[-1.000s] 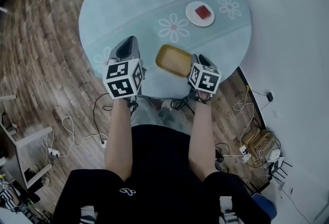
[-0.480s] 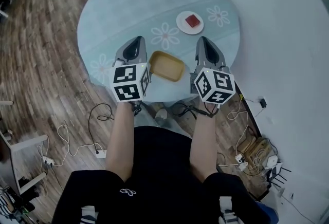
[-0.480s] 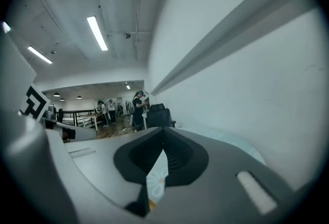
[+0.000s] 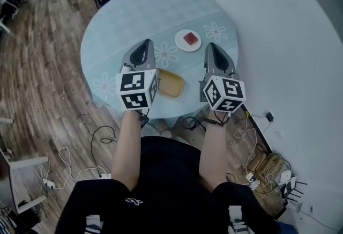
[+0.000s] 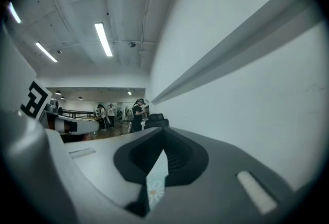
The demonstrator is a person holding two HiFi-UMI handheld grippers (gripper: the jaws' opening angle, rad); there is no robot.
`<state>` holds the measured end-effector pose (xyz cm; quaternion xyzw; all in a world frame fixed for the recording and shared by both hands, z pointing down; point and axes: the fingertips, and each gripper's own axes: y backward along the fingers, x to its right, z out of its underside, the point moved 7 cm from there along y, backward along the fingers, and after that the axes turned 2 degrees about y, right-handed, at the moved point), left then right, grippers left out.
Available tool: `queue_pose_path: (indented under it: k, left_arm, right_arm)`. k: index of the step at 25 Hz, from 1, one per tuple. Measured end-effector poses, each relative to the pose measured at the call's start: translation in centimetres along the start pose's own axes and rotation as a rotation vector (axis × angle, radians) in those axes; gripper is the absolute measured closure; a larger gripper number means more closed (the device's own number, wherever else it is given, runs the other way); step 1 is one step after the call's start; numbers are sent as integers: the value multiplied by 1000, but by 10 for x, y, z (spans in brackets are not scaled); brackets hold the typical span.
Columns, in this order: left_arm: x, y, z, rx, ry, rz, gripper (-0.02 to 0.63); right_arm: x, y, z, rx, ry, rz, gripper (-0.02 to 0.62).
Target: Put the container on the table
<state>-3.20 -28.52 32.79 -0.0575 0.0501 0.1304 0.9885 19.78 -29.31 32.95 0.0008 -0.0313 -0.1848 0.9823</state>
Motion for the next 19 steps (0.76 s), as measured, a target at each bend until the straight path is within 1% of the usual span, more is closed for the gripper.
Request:
queue_pose_path:
  k: [9, 19]
  left_arm:
    - [9, 3, -10, 18, -23, 10, 604]
    - [6, 8, -18, 15, -39, 7, 604]
  right_arm:
    - [4, 3, -7, 13, -2, -3, 586]
    - [-5, -4, -8, 5, 2, -16, 586]
